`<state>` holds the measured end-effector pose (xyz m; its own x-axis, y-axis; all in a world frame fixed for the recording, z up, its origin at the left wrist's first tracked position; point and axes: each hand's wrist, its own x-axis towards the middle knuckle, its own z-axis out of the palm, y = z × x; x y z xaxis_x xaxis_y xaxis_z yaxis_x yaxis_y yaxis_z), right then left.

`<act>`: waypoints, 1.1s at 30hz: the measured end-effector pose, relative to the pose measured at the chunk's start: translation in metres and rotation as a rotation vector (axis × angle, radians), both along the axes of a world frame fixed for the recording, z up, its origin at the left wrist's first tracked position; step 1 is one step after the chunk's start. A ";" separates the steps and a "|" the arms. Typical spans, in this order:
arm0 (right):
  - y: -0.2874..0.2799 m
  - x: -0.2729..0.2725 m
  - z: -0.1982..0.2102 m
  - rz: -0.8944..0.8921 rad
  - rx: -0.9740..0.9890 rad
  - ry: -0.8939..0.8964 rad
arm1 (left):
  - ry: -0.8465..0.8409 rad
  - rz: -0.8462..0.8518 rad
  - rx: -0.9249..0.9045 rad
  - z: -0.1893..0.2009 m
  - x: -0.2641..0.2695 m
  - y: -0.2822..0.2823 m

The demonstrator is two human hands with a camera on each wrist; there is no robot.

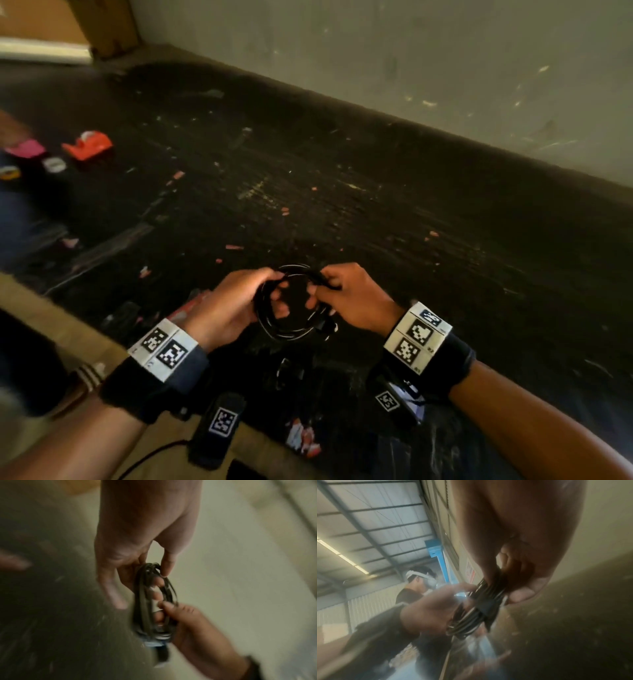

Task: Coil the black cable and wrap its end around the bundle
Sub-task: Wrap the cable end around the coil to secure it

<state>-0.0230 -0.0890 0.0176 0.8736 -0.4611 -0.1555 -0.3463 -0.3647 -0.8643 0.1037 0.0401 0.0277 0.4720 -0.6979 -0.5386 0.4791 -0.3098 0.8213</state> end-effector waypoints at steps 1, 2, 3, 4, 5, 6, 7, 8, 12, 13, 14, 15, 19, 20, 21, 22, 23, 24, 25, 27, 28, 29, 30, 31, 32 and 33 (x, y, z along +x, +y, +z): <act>0.007 0.005 -0.009 0.035 0.025 0.012 | 0.078 0.033 0.020 -0.008 0.003 0.006; 0.012 0.008 -0.017 0.070 0.031 0.017 | 0.091 0.065 0.030 -0.012 0.005 0.009; 0.020 0.013 -0.023 0.110 0.044 0.021 | 0.075 0.111 0.044 -0.019 0.008 0.014; 0.026 0.015 -0.027 0.133 0.057 0.022 | 0.022 0.147 0.069 -0.023 0.008 0.017; 0.030 0.017 -0.031 0.140 0.071 0.038 | -0.046 0.188 0.122 -0.028 0.011 0.022; 0.032 0.018 -0.035 0.133 0.089 0.072 | -0.119 0.240 0.170 -0.034 0.014 0.028; 0.033 0.016 -0.038 0.129 0.099 0.110 | -0.189 0.268 0.198 -0.042 0.018 0.034; 0.033 0.014 -0.044 0.160 0.062 0.152 | -0.242 0.277 0.207 -0.047 0.021 0.041; 0.034 -0.001 -0.067 0.572 -0.405 0.378 | -0.396 0.219 0.183 -0.052 0.019 0.058; 0.037 -0.002 -0.069 0.626 -0.456 0.405 | -0.418 0.221 0.181 -0.053 0.018 0.059; 0.040 -0.002 -0.072 0.647 -0.491 0.404 | -0.432 0.231 0.177 -0.054 0.018 0.059; 0.042 -0.002 -0.074 0.657 -0.538 0.399 | -0.439 0.242 0.180 -0.055 0.018 0.058; 0.045 -0.003 -0.071 0.667 -0.628 0.385 | -0.532 0.223 0.194 -0.055 0.013 0.055; 0.042 -0.006 -0.069 0.623 -0.604 0.358 | -0.562 0.209 0.181 -0.054 0.011 0.053; 0.036 -0.010 -0.064 0.552 -0.561 0.319 | -0.581 0.174 0.156 -0.051 0.009 0.049; 0.029 -0.013 -0.060 0.478 -0.521 0.271 | -0.590 0.118 0.147 -0.049 0.006 0.046; 0.021 -0.018 -0.054 0.395 -0.484 0.240 | -0.607 0.029 0.145 -0.045 0.002 0.042; 0.014 -0.021 -0.048 0.326 -0.453 0.207 | -0.615 -0.079 0.133 -0.043 -0.002 0.037; 0.009 -0.025 -0.041 0.266 -0.435 0.183 | -0.594 -0.196 0.087 -0.040 -0.008 0.032; -0.001 -0.033 -0.025 0.179 -0.431 0.124 | -0.495 -0.388 -0.041 -0.031 -0.023 0.019; -0.004 -0.039 -0.016 0.151 -0.440 0.090 | -0.478 -0.450 -0.086 -0.028 -0.031 0.010; -0.006 -0.042 -0.007 0.140 -0.449 0.059 | -0.499 -0.480 -0.108 -0.025 -0.038 0.004; -0.007 -0.047 0.002 0.135 -0.466 0.027 | -0.535 -0.492 -0.129 -0.022 -0.044 -0.003; -0.008 -0.053 0.012 0.130 -0.491 0.001 | -0.565 -0.500 -0.156 -0.017 -0.050 -0.011; -0.008 -0.058 0.019 0.134 -0.522 -0.021 | -0.569 -0.494 -0.182 -0.016 -0.054 -0.017; -0.008 -0.063 0.026 0.128 -0.561 -0.032 | -0.572 -0.506 -0.205 -0.012 -0.058 -0.024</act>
